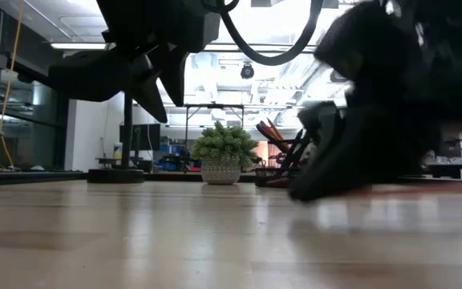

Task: Pick and place office supplies into organizer
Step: Put the yellow pencil into the black desk organizer

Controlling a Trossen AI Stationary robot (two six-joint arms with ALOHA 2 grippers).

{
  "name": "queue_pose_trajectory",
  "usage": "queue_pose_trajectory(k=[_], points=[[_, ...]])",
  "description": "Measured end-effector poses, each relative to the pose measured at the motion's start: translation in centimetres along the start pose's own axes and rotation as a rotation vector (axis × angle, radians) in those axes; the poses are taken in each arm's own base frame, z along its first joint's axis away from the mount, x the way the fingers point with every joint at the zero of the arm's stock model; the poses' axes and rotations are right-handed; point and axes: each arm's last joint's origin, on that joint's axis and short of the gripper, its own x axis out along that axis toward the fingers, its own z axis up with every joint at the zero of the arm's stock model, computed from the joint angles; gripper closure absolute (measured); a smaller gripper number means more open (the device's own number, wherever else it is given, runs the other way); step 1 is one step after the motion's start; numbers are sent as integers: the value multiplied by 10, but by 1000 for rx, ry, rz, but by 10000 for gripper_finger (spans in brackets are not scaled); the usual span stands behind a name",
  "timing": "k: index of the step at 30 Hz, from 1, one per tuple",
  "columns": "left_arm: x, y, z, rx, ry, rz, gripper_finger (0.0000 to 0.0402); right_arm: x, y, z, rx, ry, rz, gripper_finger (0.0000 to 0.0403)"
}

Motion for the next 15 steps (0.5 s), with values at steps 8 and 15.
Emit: queue_pose_trajectory(k=[8, 15], points=[[0, 1, -4, -19, 33, 12, 252, -37, -12, 29, -76, -24, -158, 395], [-3, -1, -5, -31, 29, 20, 252, -78, -42, 62, -179, -90, -453, 395]])
